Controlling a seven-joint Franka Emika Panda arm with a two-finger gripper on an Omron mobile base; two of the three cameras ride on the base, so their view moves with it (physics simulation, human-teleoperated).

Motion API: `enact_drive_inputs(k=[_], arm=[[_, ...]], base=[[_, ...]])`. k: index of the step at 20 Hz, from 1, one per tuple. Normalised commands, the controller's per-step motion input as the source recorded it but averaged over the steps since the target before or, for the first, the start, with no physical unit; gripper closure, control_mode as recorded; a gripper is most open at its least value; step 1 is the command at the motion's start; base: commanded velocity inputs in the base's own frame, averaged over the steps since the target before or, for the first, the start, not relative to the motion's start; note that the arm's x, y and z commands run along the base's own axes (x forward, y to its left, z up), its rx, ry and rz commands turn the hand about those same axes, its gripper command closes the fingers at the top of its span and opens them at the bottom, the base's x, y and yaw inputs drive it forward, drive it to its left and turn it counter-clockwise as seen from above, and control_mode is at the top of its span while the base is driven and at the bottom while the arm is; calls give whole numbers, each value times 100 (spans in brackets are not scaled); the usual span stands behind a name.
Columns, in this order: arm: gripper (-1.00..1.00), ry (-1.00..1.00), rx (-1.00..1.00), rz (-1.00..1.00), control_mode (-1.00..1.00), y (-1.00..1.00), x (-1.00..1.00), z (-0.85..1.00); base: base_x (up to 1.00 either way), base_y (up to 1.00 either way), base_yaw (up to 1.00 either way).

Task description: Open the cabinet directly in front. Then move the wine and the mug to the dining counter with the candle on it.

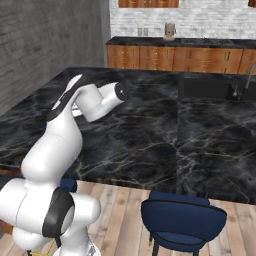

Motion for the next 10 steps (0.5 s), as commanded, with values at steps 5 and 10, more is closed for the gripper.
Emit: enact_drive_inputs(k=[5, 10], arm=[[100, -3, -1, -6, -100, 19, 62, -29], [100, 0, 0, -12, -100, 37, 100, -21]], base=[[0, 0, 0], [0, 0, 0]])
